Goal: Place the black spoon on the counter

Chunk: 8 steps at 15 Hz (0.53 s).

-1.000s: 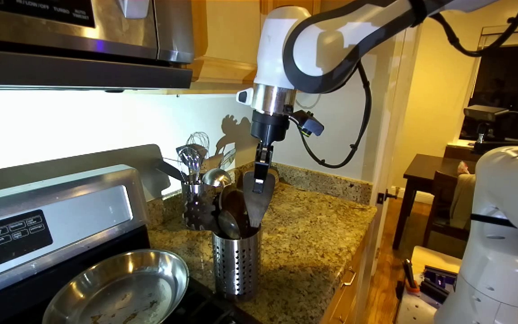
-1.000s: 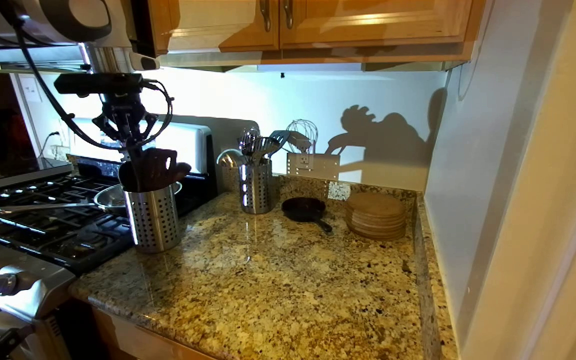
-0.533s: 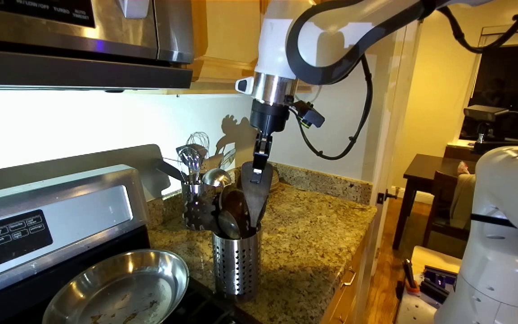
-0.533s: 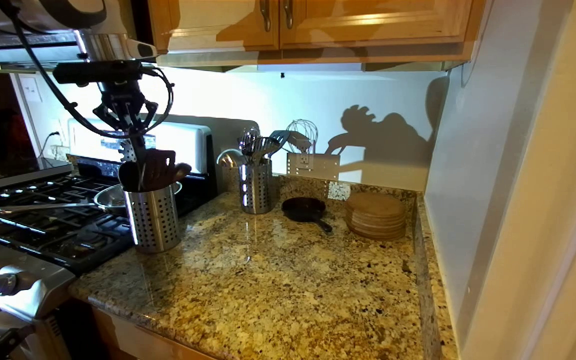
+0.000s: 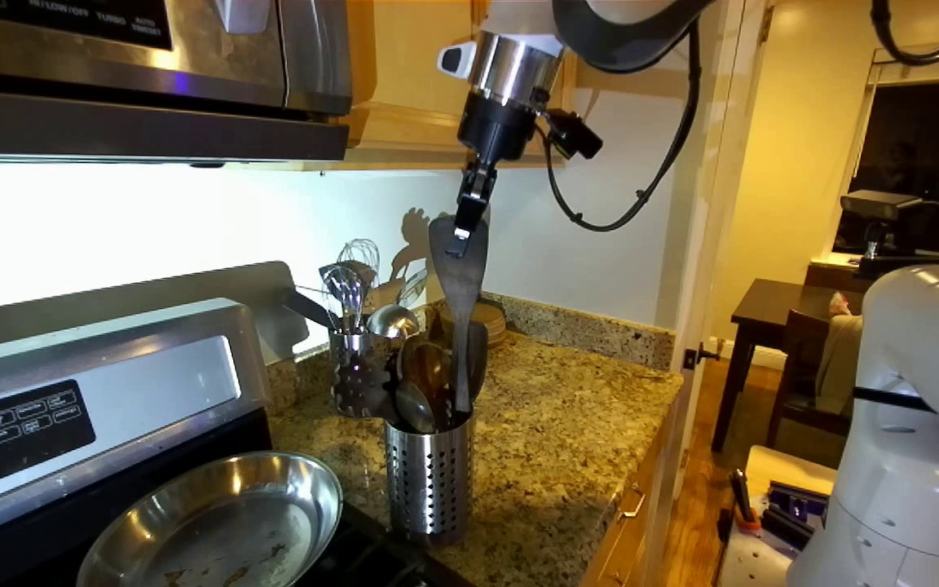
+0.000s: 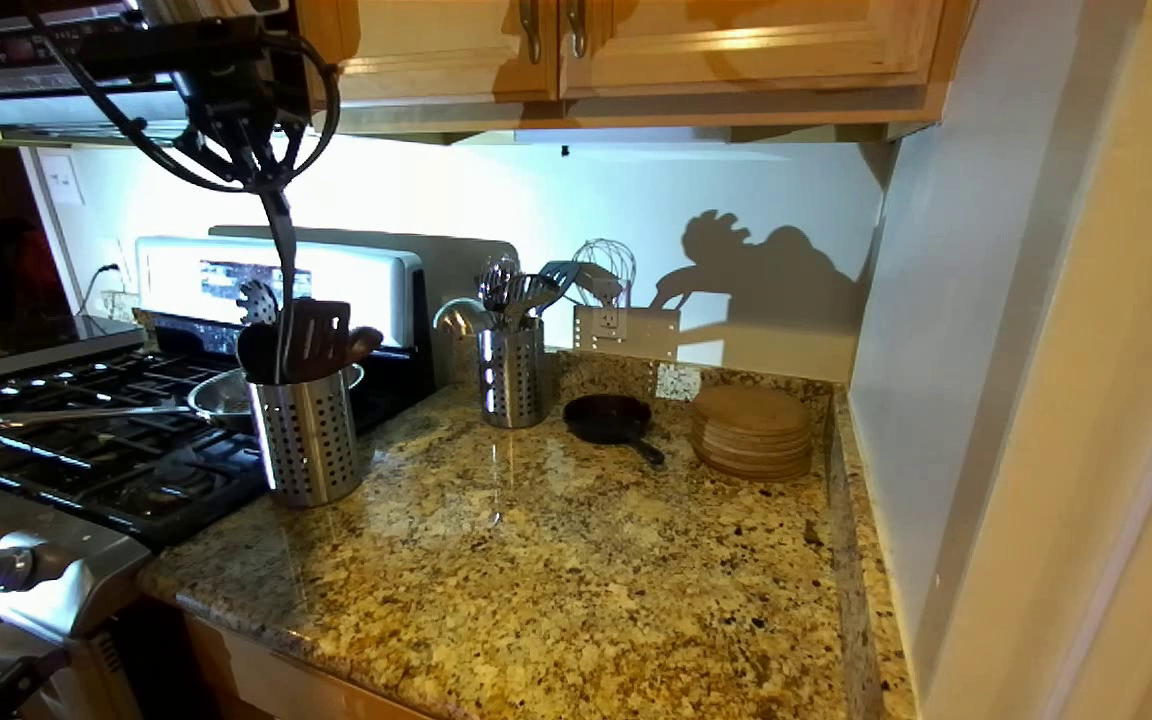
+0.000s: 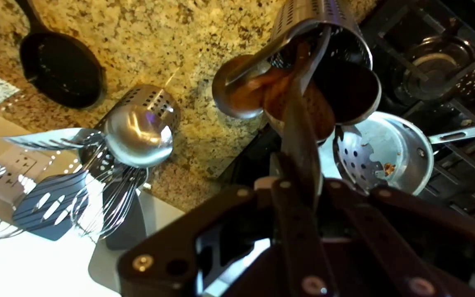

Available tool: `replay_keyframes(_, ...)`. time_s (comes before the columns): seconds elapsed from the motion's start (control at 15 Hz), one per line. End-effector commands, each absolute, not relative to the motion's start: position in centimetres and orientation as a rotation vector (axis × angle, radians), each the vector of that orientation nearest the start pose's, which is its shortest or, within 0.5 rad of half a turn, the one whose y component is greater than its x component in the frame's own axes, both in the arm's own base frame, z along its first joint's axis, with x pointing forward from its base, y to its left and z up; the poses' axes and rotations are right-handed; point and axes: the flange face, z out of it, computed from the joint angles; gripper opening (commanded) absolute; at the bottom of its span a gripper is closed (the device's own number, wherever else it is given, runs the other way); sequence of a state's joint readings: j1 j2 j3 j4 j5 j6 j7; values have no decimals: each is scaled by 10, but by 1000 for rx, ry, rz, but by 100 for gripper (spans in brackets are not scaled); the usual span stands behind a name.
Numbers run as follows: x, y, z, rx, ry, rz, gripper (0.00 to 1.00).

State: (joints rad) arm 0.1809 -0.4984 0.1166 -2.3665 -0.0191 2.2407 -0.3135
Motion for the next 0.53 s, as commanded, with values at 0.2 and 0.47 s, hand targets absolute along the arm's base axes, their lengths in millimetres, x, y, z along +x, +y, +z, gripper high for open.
replay_keyframes(0.2,376,98,626,-3027,-871,-807,8)
replay_keyframes(0.47,352,67,663,-3009,-751,-976,8)
